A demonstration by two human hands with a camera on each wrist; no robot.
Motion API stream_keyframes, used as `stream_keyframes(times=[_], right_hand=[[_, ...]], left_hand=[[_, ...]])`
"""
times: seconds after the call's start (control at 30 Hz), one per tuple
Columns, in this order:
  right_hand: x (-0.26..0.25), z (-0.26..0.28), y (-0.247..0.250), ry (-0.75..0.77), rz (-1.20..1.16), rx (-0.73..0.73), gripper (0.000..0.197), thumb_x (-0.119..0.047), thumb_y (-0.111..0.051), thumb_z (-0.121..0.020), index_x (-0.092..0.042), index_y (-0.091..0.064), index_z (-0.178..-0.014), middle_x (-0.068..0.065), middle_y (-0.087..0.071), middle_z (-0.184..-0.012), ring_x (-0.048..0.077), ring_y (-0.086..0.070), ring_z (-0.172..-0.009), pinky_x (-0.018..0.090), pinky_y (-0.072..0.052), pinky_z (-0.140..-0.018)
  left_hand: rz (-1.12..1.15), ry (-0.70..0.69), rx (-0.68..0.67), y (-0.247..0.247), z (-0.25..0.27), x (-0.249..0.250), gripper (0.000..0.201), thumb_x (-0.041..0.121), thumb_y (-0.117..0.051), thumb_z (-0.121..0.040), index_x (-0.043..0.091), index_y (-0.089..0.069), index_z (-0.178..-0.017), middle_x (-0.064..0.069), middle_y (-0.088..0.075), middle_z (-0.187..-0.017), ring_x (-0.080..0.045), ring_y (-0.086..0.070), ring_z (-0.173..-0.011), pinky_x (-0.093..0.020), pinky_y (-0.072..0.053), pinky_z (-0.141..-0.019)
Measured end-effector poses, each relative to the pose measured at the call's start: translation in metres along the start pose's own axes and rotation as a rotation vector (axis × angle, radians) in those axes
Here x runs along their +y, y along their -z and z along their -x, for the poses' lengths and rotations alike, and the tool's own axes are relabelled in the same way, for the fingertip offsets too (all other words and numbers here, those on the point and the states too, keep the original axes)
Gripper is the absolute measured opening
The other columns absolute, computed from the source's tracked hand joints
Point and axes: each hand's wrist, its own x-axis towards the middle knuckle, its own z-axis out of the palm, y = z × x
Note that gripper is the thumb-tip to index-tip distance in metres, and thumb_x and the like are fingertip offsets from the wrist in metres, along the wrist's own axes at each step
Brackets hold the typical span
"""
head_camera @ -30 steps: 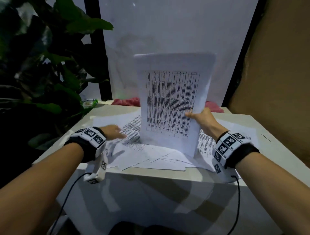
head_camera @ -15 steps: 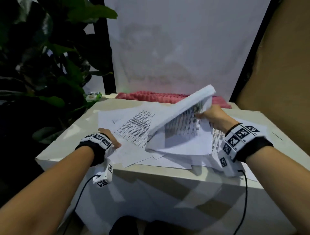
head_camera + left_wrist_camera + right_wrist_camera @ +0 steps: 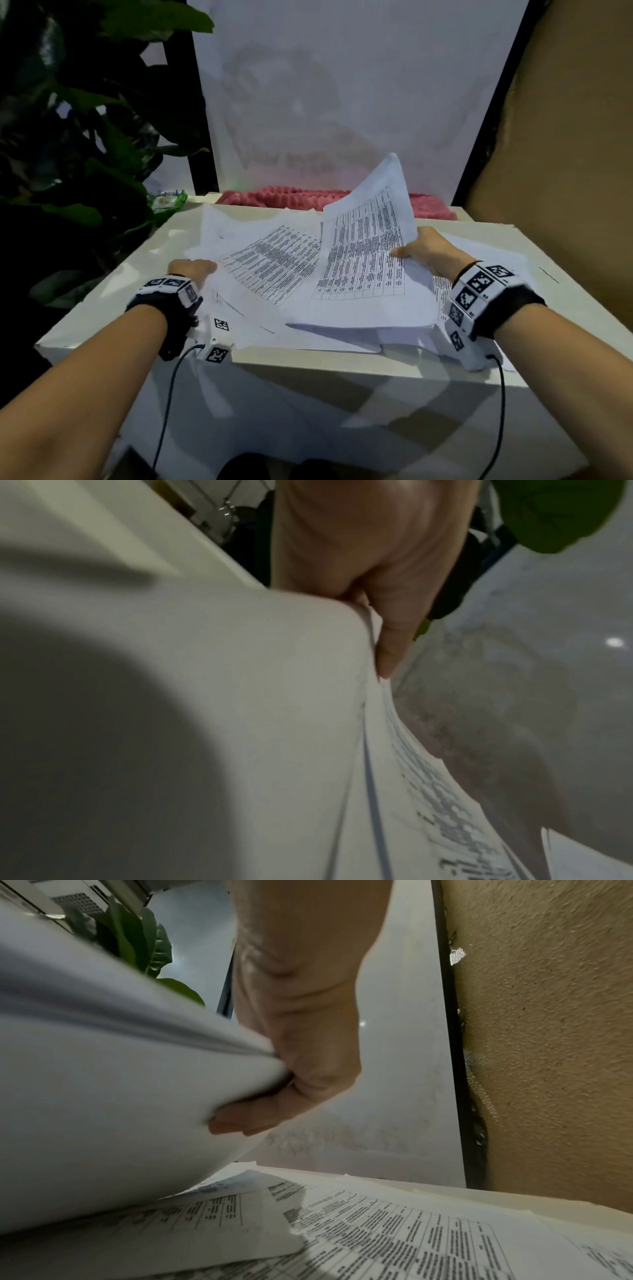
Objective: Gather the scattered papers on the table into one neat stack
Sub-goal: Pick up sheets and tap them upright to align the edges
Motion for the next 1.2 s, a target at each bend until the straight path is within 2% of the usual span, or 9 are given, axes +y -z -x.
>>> stream_keyframes(times=[0.07, 0.1, 0.13, 0.2, 0.47, 0.63, 0.77, 0.87, 1.2], right_hand=[[0.000, -0.001, 0.000, 0.012, -0.023, -0.004, 0.035, -0.004, -0.068, -0.081, 0.009, -0.055, -0.111, 0.021, -0.063, -0.096, 0.026, -0.058, -0.072, 0.031, -0.050, -0.063], [0.000, -0.001, 0.000, 0.012, -0.022, -0.004, 0.034, -0.003, -0.066, -0.082, 0.009, -0.055, -0.112, 0.020, -0.062, -0.095, 0.027, -0.058, -0.075, 0.032, -0.050, -0.066], [0.001, -0.002, -0.001, 0.012, -0.015, -0.005, 0.034, -0.003, -0.065, -0.083, 0.009, -0.055, -0.113, 0.020, -0.061, -0.095, 0.027, -0.058, -0.078, 0.034, -0.051, -0.070], [0.003, -0.002, -0.001, 0.008, 0.006, -0.011, 0.034, -0.004, -0.064, -0.084, 0.009, -0.054, -0.114, 0.022, -0.062, -0.098, 0.028, -0.058, -0.082, 0.035, -0.050, -0.072], [0.006, -0.006, 0.000, 0.028, 0.031, -0.004, 0.041, -0.005, -0.064, -0.084, 0.009, -0.050, -0.120, 0.024, -0.062, -0.113, 0.031, -0.061, -0.092, 0.037, -0.052, -0.076], [0.010, -0.005, 0.002, 0.043, 0.036, 0.016, 0.035, -0.003, -0.062, -0.085, 0.009, -0.053, -0.116, 0.027, -0.062, -0.109, 0.029, -0.058, -0.086, 0.036, -0.049, -0.078], [0.015, -0.008, 0.012, 0.046, 0.048, 0.021, 0.035, -0.002, -0.063, -0.085, 0.008, -0.055, -0.117, 0.019, -0.063, -0.096, 0.029, -0.059, -0.085, 0.037, -0.049, -0.080], [0.016, -0.010, 0.018, 0.045, 0.035, 0.028, 0.034, -0.001, -0.062, -0.084, 0.008, -0.056, -0.116, 0.017, -0.062, -0.094, 0.027, -0.058, -0.084, 0.035, -0.048, -0.078], [0.020, -0.014, 0.016, 0.045, -0.010, 0.023, 0.035, 0.002, -0.061, -0.084, 0.008, -0.055, -0.118, 0.025, -0.063, -0.109, 0.029, -0.059, -0.088, 0.039, -0.050, -0.084]], left_hand=[[-0.019, -0.053, -0.066, -0.002, 0.004, 0.005, 0.051, 0.017, -0.057, -0.093, -0.024, -0.047, -0.121, -0.038, -0.065, -0.075, -0.017, -0.067, -0.055, -0.019, -0.042, -0.056], [-0.093, -0.054, -0.110, -0.005, 0.007, 0.007, 0.045, 0.019, -0.053, -0.096, -0.024, -0.055, -0.110, -0.037, -0.032, -0.119, -0.017, -0.059, -0.045, -0.021, -0.039, -0.053], [-0.179, -0.054, -0.138, -0.005, 0.012, 0.010, 0.040, 0.019, -0.048, -0.098, -0.019, -0.058, -0.105, 0.003, -0.042, -0.047, -0.022, -0.060, -0.057, -0.025, -0.041, -0.061], [-0.293, -0.102, -0.104, -0.007, 0.006, 0.011, 0.032, 0.010, -0.049, -0.094, -0.014, -0.053, -0.115, -0.032, -0.060, -0.109, -0.030, -0.058, -0.089, -0.031, -0.040, -0.075], [0.086, 0.108, -0.419, 0.032, 0.005, 0.008, 0.038, 0.044, -0.060, -0.086, 0.009, -0.060, -0.097, -0.008, -0.063, -0.086, -0.023, -0.061, -0.053, -0.030, -0.056, -0.048], [0.495, 0.200, -0.449, 0.022, -0.007, 0.013, 0.101, 0.081, -0.014, -0.079, 0.000, -0.050, -0.127, -0.019, -0.058, -0.126, -0.033, -0.050, -0.125, -0.047, -0.037, -0.104], [0.748, 0.216, -0.331, 0.014, -0.015, 0.019, 0.073, 0.063, -0.010, -0.093, 0.004, -0.053, -0.104, -0.012, -0.056, -0.086, -0.022, -0.055, -0.079, -0.035, -0.040, -0.085], [0.593, 0.196, -0.338, 0.012, -0.016, 0.026, 0.055, 0.052, -0.021, -0.098, 0.010, -0.047, -0.074, -0.009, -0.059, -0.056, -0.014, -0.058, -0.049, -0.021, -0.044, -0.069], [-0.415, -0.030, -0.362, -0.004, -0.020, 0.027, 0.106, 0.055, -0.085, -0.049, 0.002, -0.049, -0.134, -0.021, -0.053, -0.134, -0.039, -0.052, -0.124, -0.048, -0.049, -0.096]])
